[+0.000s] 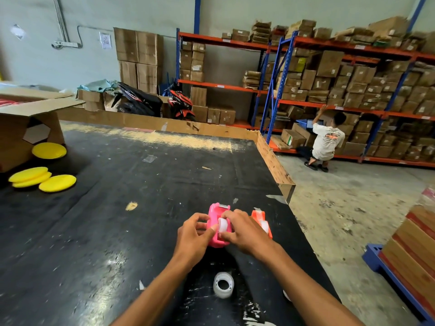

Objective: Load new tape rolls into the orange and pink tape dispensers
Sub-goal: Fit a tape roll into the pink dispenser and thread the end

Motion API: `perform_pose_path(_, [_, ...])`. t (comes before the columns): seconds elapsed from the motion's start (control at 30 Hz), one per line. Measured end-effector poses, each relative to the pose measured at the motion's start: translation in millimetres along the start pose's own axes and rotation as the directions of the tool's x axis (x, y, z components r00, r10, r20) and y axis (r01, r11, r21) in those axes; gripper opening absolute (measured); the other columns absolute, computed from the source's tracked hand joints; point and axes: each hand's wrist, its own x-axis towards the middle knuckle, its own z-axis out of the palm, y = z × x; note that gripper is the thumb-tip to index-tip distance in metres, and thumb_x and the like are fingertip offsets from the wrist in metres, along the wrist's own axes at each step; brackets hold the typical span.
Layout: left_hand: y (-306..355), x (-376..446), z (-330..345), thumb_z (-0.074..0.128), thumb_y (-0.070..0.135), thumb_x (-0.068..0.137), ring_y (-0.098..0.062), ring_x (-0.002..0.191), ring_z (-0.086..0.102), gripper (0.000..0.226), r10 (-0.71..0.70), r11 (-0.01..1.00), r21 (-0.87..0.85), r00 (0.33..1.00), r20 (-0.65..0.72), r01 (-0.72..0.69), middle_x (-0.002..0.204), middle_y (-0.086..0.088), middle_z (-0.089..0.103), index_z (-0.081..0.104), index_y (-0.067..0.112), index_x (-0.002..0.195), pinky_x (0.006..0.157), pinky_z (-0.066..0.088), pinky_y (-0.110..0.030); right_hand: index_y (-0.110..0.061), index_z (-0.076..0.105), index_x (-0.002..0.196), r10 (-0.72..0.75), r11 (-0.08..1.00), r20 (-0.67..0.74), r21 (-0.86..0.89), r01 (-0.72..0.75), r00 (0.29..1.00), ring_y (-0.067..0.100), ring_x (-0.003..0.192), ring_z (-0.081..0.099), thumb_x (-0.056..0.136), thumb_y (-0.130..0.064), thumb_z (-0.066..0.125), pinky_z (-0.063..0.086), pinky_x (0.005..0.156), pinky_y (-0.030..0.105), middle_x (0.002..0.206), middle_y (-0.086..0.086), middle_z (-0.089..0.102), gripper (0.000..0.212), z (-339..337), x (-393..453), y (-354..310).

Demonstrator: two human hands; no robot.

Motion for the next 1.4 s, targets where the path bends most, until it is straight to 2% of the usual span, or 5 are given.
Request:
perform_pose_path(0.1, [7.3,1.2,3.1,0.073,0.016,0.080,-0.010,0.062,0.069,0.020,0.022,1.000,0.005,0.999,-0.028,-0.021,0.079,-0.006,0.072,0.068,0.013,0.099,0.055,0.055,-0.020,-0.008,0.050,0.102,-0.051,0.998,-0.063,-0.031,0.049,0.997,0.039,0.096,0.059,0.088,-0.025,0.055,0.049,0.080,0.048,0.105,0.018,0.061,0.022,8.3,-1.3,-1.4])
perform_pose_path(0.23, [-1.4,10.2,-1.3,0.067,0.012,0.082,-0.018,0.066,0.072,0.021,-0.064,0.998,-0.005,0.997,-0.043,0.064,0.078,-0.009,0.077,0.074,0.016,0.101,0.072,0.061,-0.042,-0.009,0.050,0.103,-0.068,0.997,-0.161,0.011,0.071,0.985,0.039,0.093,0.063,0.089,-0.032,0.052,0.050,0.076,0.047,0.101,0.016,0.070,0.027,8.4,-1.5,1.4])
perform_pose_path(0.67, [-13.0,21.3,5.2,0.057,0.028,0.089,-0.023,0.093,0.070,0.027,-0.014,0.946,0.322,0.998,-0.053,0.031,0.097,-0.008,0.077,0.073,0.014,0.106,0.080,0.051,-0.031,-0.016,0.065,0.100,0.064,0.915,-0.172,0.404,0.011,0.983,0.001,0.070,0.057,0.076,-0.023,0.075,0.046,0.070,0.021,0.086,-0.006,0.067,0.026,2.7,-13.4,19.8])
perform_pose_path(0.93, [18.0,-11.5,11.3,0.066,0.035,0.085,-0.020,0.068,0.070,0.022,-0.044,0.982,-0.179,0.995,0.090,0.059,0.075,-0.011,0.077,0.079,0.018,0.079,0.077,0.061,-0.042,-0.019,0.060,0.119,-0.088,0.957,-0.236,0.251,0.148,0.968,0.019,0.095,0.057,0.081,-0.012,0.064,0.047,0.086,0.029,0.103,0.009,0.059,0.038,-4.2,-30.0,-0.6])
perform_pose_path(1.4, [21.9,-35.7,1.0,0.065,0.019,0.087,-0.014,0.071,0.069,0.022,-0.092,0.916,-0.375,0.985,0.148,0.142,0.075,-0.011,0.075,0.077,0.000,0.084,0.064,0.057,-0.017,-0.008,0.066,0.109,0.063,0.873,-0.370,0.470,0.129,0.927,0.028,0.073,0.068,0.077,-0.006,0.070,0.056,0.072,0.045,0.076,0.014,0.071,0.032,1.0,-55.7,-30.9])
